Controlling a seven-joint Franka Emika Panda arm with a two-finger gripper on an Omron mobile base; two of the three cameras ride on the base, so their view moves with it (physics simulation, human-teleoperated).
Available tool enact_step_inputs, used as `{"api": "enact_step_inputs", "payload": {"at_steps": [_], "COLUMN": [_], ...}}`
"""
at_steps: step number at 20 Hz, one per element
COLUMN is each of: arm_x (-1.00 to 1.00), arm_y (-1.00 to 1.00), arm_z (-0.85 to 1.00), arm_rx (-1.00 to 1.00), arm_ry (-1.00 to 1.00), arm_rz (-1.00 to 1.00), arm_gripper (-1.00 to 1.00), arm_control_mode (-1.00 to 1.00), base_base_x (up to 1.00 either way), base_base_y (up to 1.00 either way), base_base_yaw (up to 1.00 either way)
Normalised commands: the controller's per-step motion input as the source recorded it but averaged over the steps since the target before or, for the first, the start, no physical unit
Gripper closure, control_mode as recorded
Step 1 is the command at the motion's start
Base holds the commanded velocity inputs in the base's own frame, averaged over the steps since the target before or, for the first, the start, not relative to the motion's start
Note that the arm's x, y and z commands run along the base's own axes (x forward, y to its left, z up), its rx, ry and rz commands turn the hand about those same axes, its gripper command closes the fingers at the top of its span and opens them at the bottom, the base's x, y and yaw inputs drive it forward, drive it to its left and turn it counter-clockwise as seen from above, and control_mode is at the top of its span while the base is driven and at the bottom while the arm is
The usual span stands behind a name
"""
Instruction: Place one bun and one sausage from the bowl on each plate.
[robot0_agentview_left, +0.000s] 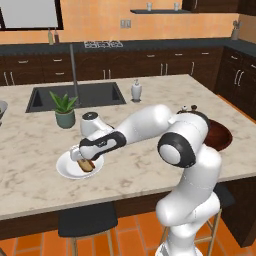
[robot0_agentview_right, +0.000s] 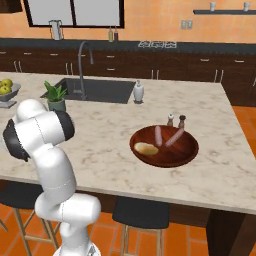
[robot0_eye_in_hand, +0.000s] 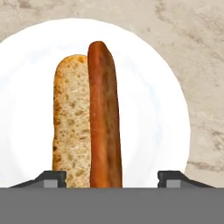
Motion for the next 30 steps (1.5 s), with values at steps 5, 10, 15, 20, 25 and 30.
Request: {"api": "enact_step_inputs", "payload": {"at_steps": [5,10,15,20,25,30], "arm_x": [-0.10,-0.05,0.00,0.00,0.02,0.08], "arm_y": [-0.10,-0.72,-1.00,-0.97,-0.97,-1.00], "arm_z": [0.26,0.51,0.79,0.45,0.16,0.00], "arm_rx": [0.00,-0.04,0.00,0.00,0.00,0.00], "arm_ry": [-0.09,-0.03,0.06,0.00,0.02,0.00], "arm_rz": [0.00,-0.18,-0.26,-0.08,0.01,0.00], "arm_gripper": [-1.00,-1.00,-1.00,-1.00,-1.00,-1.00], "arm_control_mode": [-1.00,-1.00,-1.00,-1.00,-1.00,-1.00], "base_base_x": [0.00,0.00,0.00,0.00,0.00,0.00], "base_base_y": [0.00,0.00,0.00,0.00,0.00,0.00], "base_base_yaw": [0.00,0.00,0.00,0.00,0.00,0.00]}}
